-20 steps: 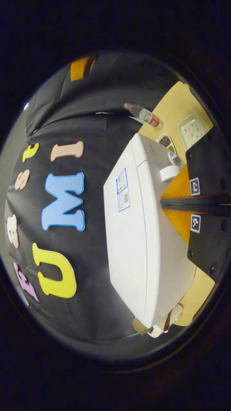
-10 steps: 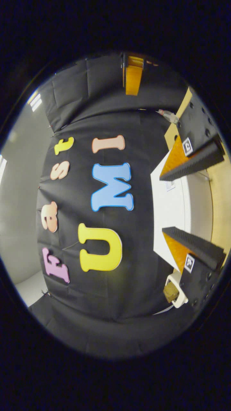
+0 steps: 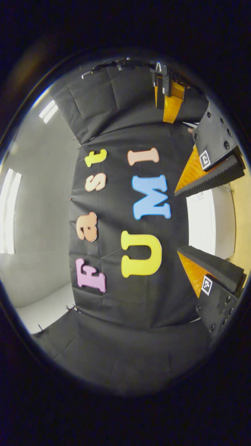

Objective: Open the microwave oven with the left hand, put the food in, and close the microwave oven.

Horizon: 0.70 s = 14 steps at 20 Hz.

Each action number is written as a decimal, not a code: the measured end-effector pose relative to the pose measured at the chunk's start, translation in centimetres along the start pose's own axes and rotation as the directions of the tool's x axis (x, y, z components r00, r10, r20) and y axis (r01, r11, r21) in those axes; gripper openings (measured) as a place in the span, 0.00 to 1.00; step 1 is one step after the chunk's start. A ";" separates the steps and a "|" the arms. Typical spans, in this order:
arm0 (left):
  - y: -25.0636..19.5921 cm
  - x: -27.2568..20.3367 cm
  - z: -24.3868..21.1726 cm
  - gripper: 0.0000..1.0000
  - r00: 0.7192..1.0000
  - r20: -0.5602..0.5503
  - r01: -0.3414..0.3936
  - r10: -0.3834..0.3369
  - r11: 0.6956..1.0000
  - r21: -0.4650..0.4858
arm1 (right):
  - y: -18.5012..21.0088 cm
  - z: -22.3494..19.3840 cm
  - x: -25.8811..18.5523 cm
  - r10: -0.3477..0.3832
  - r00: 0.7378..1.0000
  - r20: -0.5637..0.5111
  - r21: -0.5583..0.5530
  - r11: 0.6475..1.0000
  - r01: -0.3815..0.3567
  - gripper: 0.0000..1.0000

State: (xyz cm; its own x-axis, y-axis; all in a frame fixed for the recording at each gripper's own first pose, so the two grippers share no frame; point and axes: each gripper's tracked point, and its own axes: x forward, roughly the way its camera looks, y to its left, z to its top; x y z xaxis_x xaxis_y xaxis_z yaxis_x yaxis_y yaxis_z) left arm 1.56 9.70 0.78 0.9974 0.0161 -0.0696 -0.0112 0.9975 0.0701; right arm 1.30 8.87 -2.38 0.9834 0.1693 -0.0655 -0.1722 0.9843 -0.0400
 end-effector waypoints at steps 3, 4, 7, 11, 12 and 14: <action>1.3 -2.0 1.0 0.94 1.000 0.012 0.005 -0.005 1.000 -0.011 | 0.8 0.5 -1.6 -0.014 1.000 -0.003 -0.002 1.000 0.014 0.98; 1.8 -2.6 1.6 0.94 1.000 0.021 0.005 -0.005 1.000 -0.011 | 1.0 0.6 -2.1 -0.024 1.000 -0.007 -0.003 1.000 0.024 0.98; 3.0 -4.1 2.2 0.94 0.999 0.043 -0.003 0.003 1.000 -0.003 | 1.9 0.8 -3.6 -0.035 0.999 -0.012 0.008 0.999 0.035 0.98; 3.6 -6.2 1.2 0.94 0.999 0.035 0.004 -0.003 0.999 -0.033 | 2.8 0.9 -5.6 -0.057 0.998 -0.017 -0.021 0.998 0.057 0.97; 3.9 -6.7 1.2 0.94 0.999 0.033 0.003 -0.002 0.999 -0.037 | 3.1 1.0 -5.9 -0.057 0.998 -0.016 -0.023 0.998 0.057 0.97; 4.1 -7.1 1.4 0.95 1.000 0.029 0.002 -0.001 0.999 -0.036 | 3.5 1.2 -6.3 -0.052 0.999 -0.013 -0.024 0.998 0.052 0.97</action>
State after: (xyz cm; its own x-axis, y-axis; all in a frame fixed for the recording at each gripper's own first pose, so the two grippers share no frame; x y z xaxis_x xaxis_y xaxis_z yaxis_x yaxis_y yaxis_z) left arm -5.43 13.62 2.93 0.9991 0.0133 -0.0412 -0.0119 0.9994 0.0338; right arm -5.42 11.34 -0.90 0.9901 0.1173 -0.0765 -0.1226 0.9902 -0.0675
